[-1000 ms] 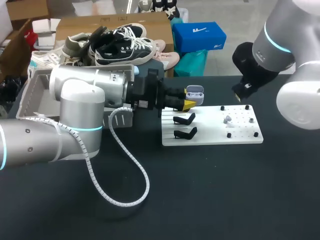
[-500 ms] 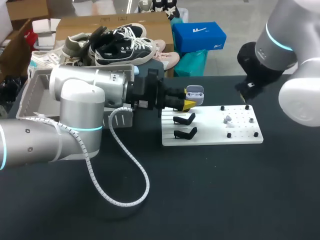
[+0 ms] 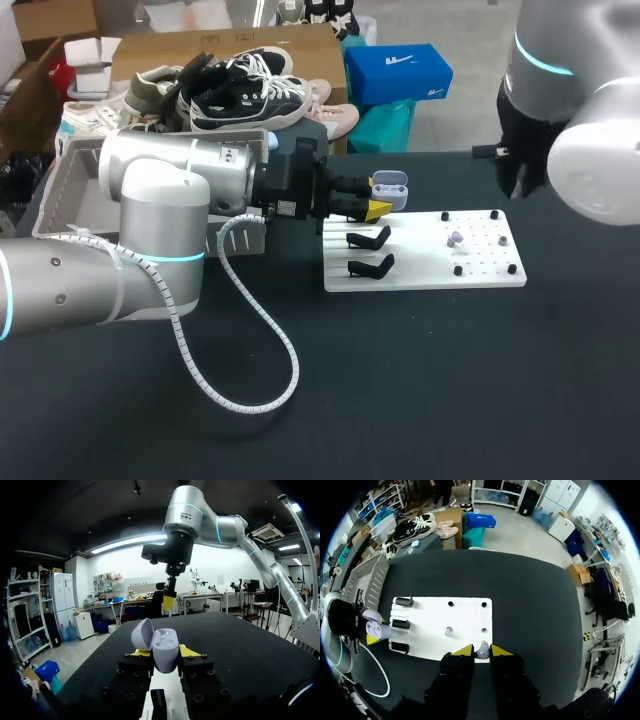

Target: Pick up each earbud case from the left stands, insert the matching earbuds, close the lid, and place the case in the box.

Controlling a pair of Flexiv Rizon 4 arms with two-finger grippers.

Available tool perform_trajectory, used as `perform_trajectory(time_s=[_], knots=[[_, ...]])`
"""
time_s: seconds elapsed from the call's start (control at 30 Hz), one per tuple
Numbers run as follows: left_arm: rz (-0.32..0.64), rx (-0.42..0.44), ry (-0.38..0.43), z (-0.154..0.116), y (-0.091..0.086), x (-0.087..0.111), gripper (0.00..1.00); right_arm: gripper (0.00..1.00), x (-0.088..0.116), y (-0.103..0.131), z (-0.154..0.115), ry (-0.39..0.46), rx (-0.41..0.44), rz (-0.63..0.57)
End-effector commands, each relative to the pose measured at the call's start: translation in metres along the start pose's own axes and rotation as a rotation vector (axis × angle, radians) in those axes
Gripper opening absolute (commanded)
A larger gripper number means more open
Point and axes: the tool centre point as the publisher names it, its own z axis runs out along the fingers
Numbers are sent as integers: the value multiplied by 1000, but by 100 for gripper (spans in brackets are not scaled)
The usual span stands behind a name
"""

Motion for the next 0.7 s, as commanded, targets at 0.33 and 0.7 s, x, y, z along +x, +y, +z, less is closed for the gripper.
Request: perform_trajectory(time_s=[0.33, 0.7], knots=[[1, -2, -1, 0, 0, 0, 0, 0, 9, 28, -52, 58, -11, 399], [1, -2, -1, 0, 0, 0, 0, 0, 10, 65, -75, 78, -28, 493]])
